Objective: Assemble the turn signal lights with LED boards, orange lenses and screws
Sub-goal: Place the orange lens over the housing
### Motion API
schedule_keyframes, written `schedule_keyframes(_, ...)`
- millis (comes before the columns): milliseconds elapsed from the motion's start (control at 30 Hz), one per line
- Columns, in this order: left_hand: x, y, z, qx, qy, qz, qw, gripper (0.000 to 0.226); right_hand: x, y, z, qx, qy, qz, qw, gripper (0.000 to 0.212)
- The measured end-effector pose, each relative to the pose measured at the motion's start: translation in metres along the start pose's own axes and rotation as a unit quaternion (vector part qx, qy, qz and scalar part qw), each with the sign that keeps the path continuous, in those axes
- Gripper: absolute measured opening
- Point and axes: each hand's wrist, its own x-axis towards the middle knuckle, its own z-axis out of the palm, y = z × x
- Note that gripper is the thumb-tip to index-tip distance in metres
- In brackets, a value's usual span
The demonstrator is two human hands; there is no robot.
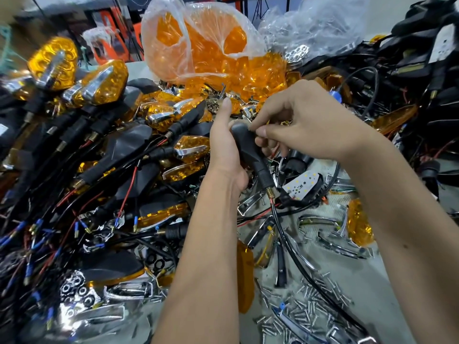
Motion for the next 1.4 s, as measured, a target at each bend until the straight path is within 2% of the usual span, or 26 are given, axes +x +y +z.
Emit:
schedule_keyframes(167, 0.003, 0.002, -0.002, -0.038, 0.009, 0.001, 0.999, 0.069, 0.000, 0.000, -0.002, -0.023, -0.028, -0.019, 0.999, 0.018)
schedule_keyframes(233, 0.004, 0.002, 0.000, -0.055, 0.023, 0.012, 0.998, 0.075, -0.001, -0.003, 0.004, 0.050, 0.014, 0.013, 0.999, 0.010)
schedule_keyframes(267, 0.004, 0.002, 0.001, -0.060, 0.041, 0.029, 0.997, 0.075, -0.001, -0.003, 0.006, 0.075, 0.047, 0.039, 0.995, 0.014)
schedule_keyframes(300, 0.005, 0.001, 0.002, -0.065, 0.059, 0.047, 0.995, 0.070, 0.000, -0.002, 0.008, 0.078, 0.065, 0.066, 0.993, 0.024)
schedule_keyframes(367, 0.006, 0.001, 0.004, -0.059, 0.090, 0.075, 0.991, 0.051, 0.002, 0.000, 0.010, 0.049, 0.035, 0.110, 0.992, 0.041)
schedule_keyframes(467, 0.006, 0.002, 0.004, -0.067, 0.111, 0.105, 0.986, 0.038, 0.002, -0.003, 0.012, 0.037, 0.007, 0.126, 0.991, 0.040)
schedule_keyframes(567, 0.007, 0.002, 0.004, -0.076, 0.098, 0.113, 0.986, 0.040, 0.001, -0.005, 0.015, 0.121, -0.016, 0.115, 0.986, 0.033)
schedule_keyframes(667, 0.005, 0.001, 0.006, -0.107, 0.059, 0.079, 0.989, 0.045, 0.003, -0.006, 0.016, 0.078, -0.009, 0.089, 0.993, 0.022)
schedule_keyframes(767, -0.001, -0.001, 0.010, -0.114, 0.008, 0.040, 0.993, 0.029, 0.005, -0.006, 0.016, 0.037, 0.020, 0.075, 0.996, 0.022)
schedule_keyframes(833, -0.001, -0.002, 0.011, -0.114, -0.022, 0.018, 0.993, 0.039, 0.004, -0.006, 0.016, 0.004, 0.028, 0.070, 0.997, 0.024)
schedule_keyframes(867, -0.002, -0.003, 0.011, -0.110, -0.028, 0.011, 0.994, 0.039, 0.004, -0.005, 0.015, -0.002, 0.020, 0.071, 0.997, 0.024)
schedule_keyframes(967, 0.002, -0.002, 0.010, -0.106, -0.008, 0.020, 0.994, 0.009, 0.004, -0.003, 0.013, -0.017, -0.024, 0.090, 0.995, 0.027)
schedule_keyframes(1033, 0.005, 0.000, 0.007, -0.120, -0.002, 0.044, 0.992, 0.023, 0.003, -0.005, 0.013, -0.053, -0.033, 0.097, 0.993, 0.031)
schedule_keyframes(1067, 0.006, 0.001, 0.005, -0.127, -0.008, 0.069, 0.989, 0.024, 0.001, -0.005, 0.013, -0.023, -0.036, 0.106, 0.993, 0.032)
schedule_keyframes(1100, 0.006, 0.003, 0.002, -0.128, -0.013, 0.095, 0.987, 0.025, 0.000, -0.005, 0.015, 0.059, -0.044, 0.121, 0.990, 0.032)
schedule_keyframes(1167, 0.007, 0.005, -0.001, -0.128, -0.026, 0.145, 0.981, 0.028, -0.002, -0.004, 0.017, 0.256, -0.053, 0.175, 0.949, 0.033)
schedule_keyframes(1200, 0.006, 0.006, -0.001, -0.126, -0.034, 0.162, 0.978, 0.027, -0.003, -0.003, 0.018, 0.302, -0.055, 0.189, 0.933, 0.036)
schedule_keyframes(1400, 0.003, 0.009, -0.005, -0.038, -0.094, 0.170, 0.980, 0.023, -0.003, 0.002, 0.026, 0.364, -0.112, 0.188, 0.905, 0.048)
